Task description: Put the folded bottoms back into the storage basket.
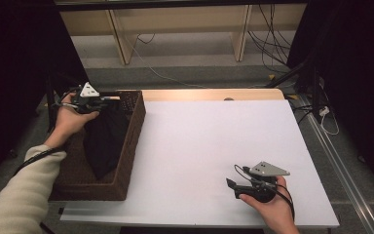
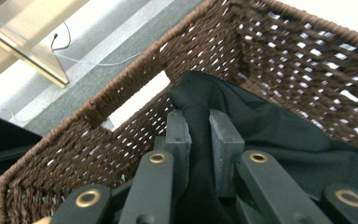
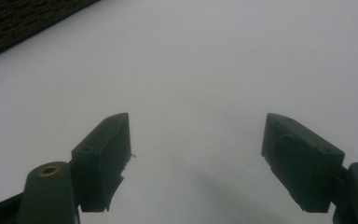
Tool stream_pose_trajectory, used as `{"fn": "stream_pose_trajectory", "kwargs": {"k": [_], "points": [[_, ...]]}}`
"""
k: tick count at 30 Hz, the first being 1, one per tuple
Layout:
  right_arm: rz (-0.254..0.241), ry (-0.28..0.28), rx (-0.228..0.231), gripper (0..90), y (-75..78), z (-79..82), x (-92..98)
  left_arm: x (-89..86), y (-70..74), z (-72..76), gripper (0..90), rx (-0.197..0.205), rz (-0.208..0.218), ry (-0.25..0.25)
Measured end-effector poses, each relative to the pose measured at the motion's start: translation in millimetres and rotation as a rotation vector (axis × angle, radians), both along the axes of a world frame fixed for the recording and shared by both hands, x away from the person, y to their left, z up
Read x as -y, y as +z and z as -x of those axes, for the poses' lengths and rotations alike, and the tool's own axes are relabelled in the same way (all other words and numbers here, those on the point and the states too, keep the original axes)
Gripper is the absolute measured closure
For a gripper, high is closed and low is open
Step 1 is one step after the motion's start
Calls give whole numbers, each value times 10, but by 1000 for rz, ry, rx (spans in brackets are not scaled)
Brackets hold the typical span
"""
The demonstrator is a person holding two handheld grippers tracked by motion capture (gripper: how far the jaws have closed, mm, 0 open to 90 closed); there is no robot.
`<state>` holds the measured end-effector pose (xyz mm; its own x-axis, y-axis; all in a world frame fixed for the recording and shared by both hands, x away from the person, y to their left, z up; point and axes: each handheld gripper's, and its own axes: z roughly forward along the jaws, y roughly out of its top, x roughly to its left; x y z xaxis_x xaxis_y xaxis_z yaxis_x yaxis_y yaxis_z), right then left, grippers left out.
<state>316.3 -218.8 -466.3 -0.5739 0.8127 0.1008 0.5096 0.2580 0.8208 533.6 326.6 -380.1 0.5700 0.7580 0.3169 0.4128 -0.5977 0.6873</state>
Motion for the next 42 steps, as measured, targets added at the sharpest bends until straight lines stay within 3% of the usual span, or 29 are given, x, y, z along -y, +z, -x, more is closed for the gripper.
{"fn": "stream_pose_trajectory", "kwargs": {"k": [3,7,11,14,17,22,25,29,34,39,42], "points": [[0,1,0,246,-2,-2,-1,-16,-30,-18,772,0,-8,21],[3,4,0,245,-2,0,0,-44,-34,-23,567,34,-33,101],[0,-2,0,245,1,-1,6,-46,3,61,517,38,-26,101],[2,-3,1,245,3,0,7,-9,-9,177,519,-22,-13,70],[0,-3,4,245,8,5,2,75,-99,333,529,-131,6,8],[3,-5,4,245,12,8,6,223,-320,618,504,-339,-8,-94],[4,-5,4,244,13,8,5,282,-440,759,491,-398,-14,-122],[6,-1,3,245,3,6,-5,347,-546,840,425,-417,-14,-119],[6,-2,2,244,4,7,-5,454,-657,823,389,-428,-54,-120],[5,-1,3,244,3,5,1,542,-801,786,450,-442,-130,-116],[7,-1,0,244,4,9,3,542,-798,780,499,-452,-112,-108]]}}
